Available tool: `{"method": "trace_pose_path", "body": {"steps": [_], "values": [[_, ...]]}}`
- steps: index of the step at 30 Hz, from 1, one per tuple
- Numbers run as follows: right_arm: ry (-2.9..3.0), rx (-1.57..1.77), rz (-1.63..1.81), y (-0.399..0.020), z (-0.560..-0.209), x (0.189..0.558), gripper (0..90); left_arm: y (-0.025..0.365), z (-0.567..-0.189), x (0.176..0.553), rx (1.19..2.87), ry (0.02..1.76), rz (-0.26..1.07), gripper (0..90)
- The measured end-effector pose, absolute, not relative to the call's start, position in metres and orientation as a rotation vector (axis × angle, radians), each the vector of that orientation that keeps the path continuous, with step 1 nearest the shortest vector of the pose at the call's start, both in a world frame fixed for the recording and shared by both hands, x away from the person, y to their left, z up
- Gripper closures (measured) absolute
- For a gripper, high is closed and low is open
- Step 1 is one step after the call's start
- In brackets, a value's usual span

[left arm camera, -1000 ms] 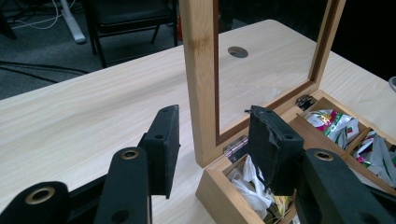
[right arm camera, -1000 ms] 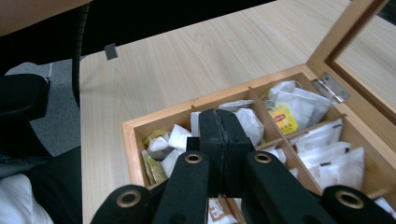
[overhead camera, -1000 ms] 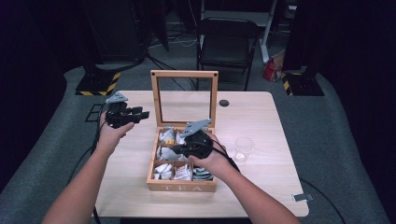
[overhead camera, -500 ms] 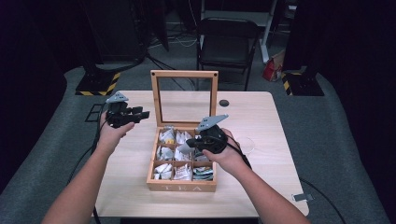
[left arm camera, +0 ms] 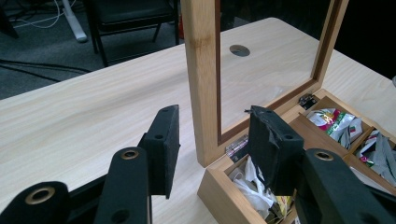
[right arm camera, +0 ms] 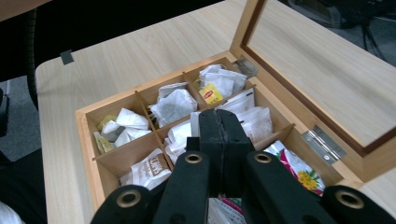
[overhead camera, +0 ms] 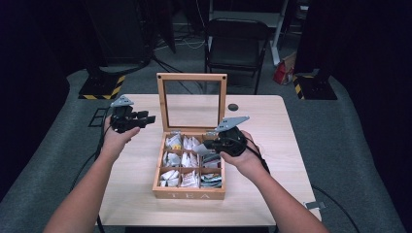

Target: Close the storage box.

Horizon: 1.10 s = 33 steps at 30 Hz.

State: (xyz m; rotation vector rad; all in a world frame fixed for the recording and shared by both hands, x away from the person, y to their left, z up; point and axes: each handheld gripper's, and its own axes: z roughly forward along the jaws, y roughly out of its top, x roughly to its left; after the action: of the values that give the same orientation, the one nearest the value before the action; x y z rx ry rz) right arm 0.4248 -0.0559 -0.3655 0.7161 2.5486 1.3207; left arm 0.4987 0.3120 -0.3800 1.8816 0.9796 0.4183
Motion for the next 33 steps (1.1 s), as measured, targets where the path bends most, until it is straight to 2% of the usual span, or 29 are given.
{"method": "trace_pose_path", "body": {"steps": [33], "values": [[2.363, 0.891, 1.24, -0.144, -0.349, 0.43, 90.0, 0.311, -0.38, 0.497, 1.875, 0.984, 0.422, 53.6]]}}
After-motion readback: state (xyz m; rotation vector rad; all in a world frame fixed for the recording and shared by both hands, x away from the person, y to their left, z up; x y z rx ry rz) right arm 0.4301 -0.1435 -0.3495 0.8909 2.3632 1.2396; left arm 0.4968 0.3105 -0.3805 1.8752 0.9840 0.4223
